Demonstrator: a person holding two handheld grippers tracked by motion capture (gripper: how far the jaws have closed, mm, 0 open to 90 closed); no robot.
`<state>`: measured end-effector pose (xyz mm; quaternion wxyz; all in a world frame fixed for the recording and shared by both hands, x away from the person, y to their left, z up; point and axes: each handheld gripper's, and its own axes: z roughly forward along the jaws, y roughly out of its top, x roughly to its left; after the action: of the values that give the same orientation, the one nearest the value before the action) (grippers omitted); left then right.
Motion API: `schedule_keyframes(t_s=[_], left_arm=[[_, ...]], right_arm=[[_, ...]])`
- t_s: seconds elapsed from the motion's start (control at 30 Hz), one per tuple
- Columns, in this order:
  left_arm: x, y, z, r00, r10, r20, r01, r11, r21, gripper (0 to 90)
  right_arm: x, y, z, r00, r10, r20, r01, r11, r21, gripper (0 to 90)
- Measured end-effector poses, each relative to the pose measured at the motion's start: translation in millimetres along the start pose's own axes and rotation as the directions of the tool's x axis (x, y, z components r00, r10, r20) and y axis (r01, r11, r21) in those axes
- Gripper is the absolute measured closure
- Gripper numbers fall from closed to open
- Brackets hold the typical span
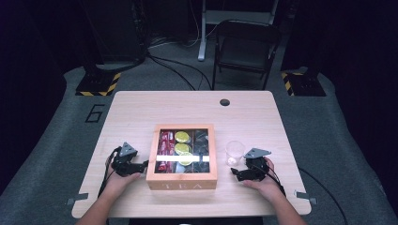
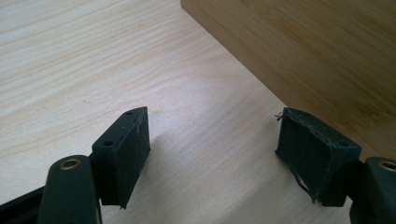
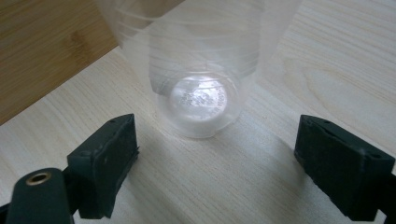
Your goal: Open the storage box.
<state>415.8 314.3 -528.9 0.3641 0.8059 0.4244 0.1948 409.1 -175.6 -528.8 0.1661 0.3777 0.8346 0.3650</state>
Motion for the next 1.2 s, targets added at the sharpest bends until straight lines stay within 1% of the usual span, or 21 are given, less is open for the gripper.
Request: schedule_keyframes(t_s=[0.47,0.53,0.57,0.63,0.7,0.73,0.8,0.83,0.9,0.97,1.03,1.07,1.1,1.13,1.17,1.2], left_arm=[[0.3,-0.1,-0.4,1.0000,-0.002,0.002,0.002,1.0000,0.001,25.0],[0.8,-0.1,-0.2,1.0000,0.001,0.003,-0.001,1.0000,-0.001,25.1],[0.9,-0.2,-0.3,1.0000,-0.005,0.003,0.005,1.0000,-0.002,25.4],[0.5,-0.7,-0.3,0.9998,-0.020,-0.002,0.020,0.9997,-0.011,25.4],[1.0,-0.7,-0.8,0.9997,-0.023,0.002,0.023,0.9997,-0.010,26.4],[0.5,-0.9,-0.4,0.9997,-0.024,-0.003,0.024,0.9996,-0.014,26.5],[0.2,-0.9,-0.4,0.9998,-0.017,-0.006,0.017,0.9998,-0.011,26.3],[0.4,-0.6,-0.9,1.0000,-0.004,0.000,0.004,1.0000,-0.001,26.1],[0.5,-0.8,-0.9,1.0000,-0.008,0.000,0.008,1.0000,-0.003,26.4],[0.3,-0.9,-0.9,1.0000,-0.007,-0.002,0.007,1.0000,-0.006,26.6],[0.9,-1.0,-1.3,1.0000,-0.002,-0.007,0.002,1.0000,-0.009,27.3],[1.7,-0.5,-2.6,0.9999,-0.015,-0.003,0.015,0.9999,0.000,29.4],[3.3,-0.1,-3.6,0.9991,-0.043,-0.001,0.043,0.9991,-0.006,36.2],[4.9,0.4,-4.6,0.9983,-0.058,0.007,0.058,0.9983,0.000,36.2],[6.3,0.9,-4.9,0.9966,-0.081,0.010,0.081,0.9967,-0.002,36.8],[7.2,2.0,-6.5,0.9962,-0.086,0.012,0.086,0.9962,0.013,37.5]], right_arm=[[0.2,0.0,-0.1,1.0000,0.006,-0.001,-0.006,1.000,-0.001,12.9],[0.0,0.0,-0.4,1.0000,0.007,-0.004,-0.007,1.000,0.002,14.2],[-0.6,-0.4,-1.0,1.0000,0.003,0.002,-0.003,1.000,0.002,14.6],[-0.1,-0.3,-1.1,1.0000,0.008,0.000,-0.008,1.000,0.002,14.7],[0.8,-0.6,-1.0,0.9999,0.016,0.005,-0.016,1.000,-0.007,15.8],[0.1,-0.8,-1.1,1.0000,0.009,0.004,-0.009,1.000,-0.008,16.1],[-0.7,-1.0,-1.4,1.0000,0.000,0.003,0.000,1.000,-0.009,16.5],[-0.6,-1.3,-1.6,1.0000,0.004,0.002,-0.004,1.000,-0.013,17.3],[-1.2,-1.2,-2.1,1.0000,-0.004,-0.003,0.004,1.000,-0.007,17.9],[0.4,-1.9,-2.1,0.9999,0.012,0.005,-0.012,1.000,-0.018,18.8],[0.1,-1.8,-2.5,0.9999,0.008,0.007,-0.008,1.000,-0.020,20.2],[0.6,-1.3,-3.6,0.9998,0.020,0.004,-0.020,1.000,-0.007,22.8],[-1.3,-0.5,-5.6,0.9994,0.035,0.001,-0.035,0.999,-0.006,26.8],[-1.3,-0.5,-5.6,0.9994,0.035,0.001,-0.035,0.999,-0.006,26.8],[-1.6,-0.5,-6.5,0.9989,0.048,-0.005,-0.048,0.999,-0.002,28.0],[-2.5,-0.2,-7.2,0.9984,0.056,-0.007,-0.056,0.998,-0.006,29.2]])
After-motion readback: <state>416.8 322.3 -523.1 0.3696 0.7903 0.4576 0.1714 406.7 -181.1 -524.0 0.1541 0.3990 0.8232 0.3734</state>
